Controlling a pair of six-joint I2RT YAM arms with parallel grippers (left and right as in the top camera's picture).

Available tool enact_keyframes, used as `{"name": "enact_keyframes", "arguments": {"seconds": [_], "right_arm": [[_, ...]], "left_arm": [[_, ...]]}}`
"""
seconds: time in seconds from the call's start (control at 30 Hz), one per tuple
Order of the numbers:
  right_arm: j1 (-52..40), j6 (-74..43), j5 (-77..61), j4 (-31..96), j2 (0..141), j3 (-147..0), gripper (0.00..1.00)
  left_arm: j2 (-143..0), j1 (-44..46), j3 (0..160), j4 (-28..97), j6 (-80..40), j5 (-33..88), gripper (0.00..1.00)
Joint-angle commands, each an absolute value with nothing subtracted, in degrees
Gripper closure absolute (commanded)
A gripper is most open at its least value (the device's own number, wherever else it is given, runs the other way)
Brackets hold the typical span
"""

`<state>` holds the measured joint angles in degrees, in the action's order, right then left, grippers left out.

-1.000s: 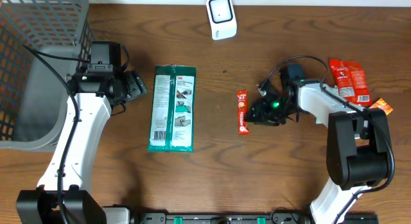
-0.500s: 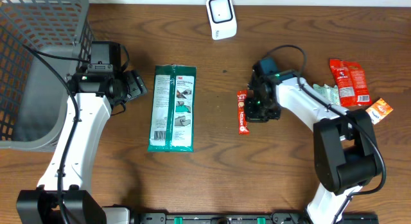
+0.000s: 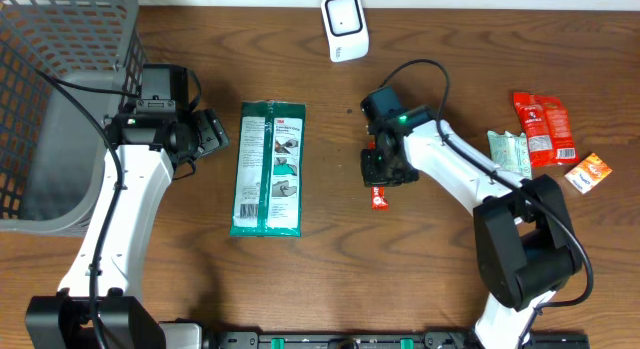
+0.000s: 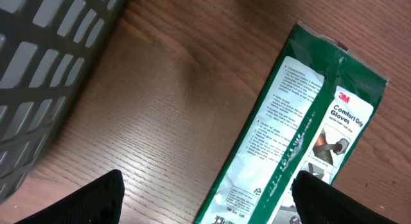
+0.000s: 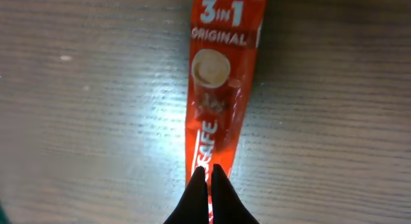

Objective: Scan the item barcode

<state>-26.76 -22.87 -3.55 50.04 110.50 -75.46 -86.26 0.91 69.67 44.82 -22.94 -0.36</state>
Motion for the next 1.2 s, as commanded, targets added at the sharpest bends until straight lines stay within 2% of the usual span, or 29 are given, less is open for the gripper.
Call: {"name": "enact_keyframes", "arguments": {"seconds": [0.0, 0.17, 0.67, 0.8, 0.93, 1.17], "right_arm": [[-28.4, -25.3, -0.1, 48.4, 110.1, -74.8, 0.99], [-29.4, -26.3, 0.1, 45.3, 110.1, -72.4, 0.99], [-29.7, -26.3, 1.9, 46.0, 110.2, -69.1, 0.99], [-29.6, -26.1, 4.0, 45.7, 110.1, -69.2, 0.95], [-28.9, -22.2, 1.0, 48.4, 110.1, -74.7, 0.92], [-29.1, -24.4, -2.2, 56.5, 110.1, -78.7, 0.92]], "left_arm": [[-86.3, 0.8, 69.5, 44.9, -23.5, -0.9, 0.16], [-86.3, 0.8, 69.5, 44.9, -23.4, -0.9, 0.16], [-86.3, 0.8, 69.5, 44.9, -23.5, -0.9, 0.16], [-86.3, 0.8, 69.5, 44.9, -23.5, -0.9, 0.16], [-86.3, 0.8, 69.5, 44.9, -23.5, -0.9, 0.16], [-86.3, 0.8, 69.5, 44.9, -23.5, -0.9, 0.16]]}}
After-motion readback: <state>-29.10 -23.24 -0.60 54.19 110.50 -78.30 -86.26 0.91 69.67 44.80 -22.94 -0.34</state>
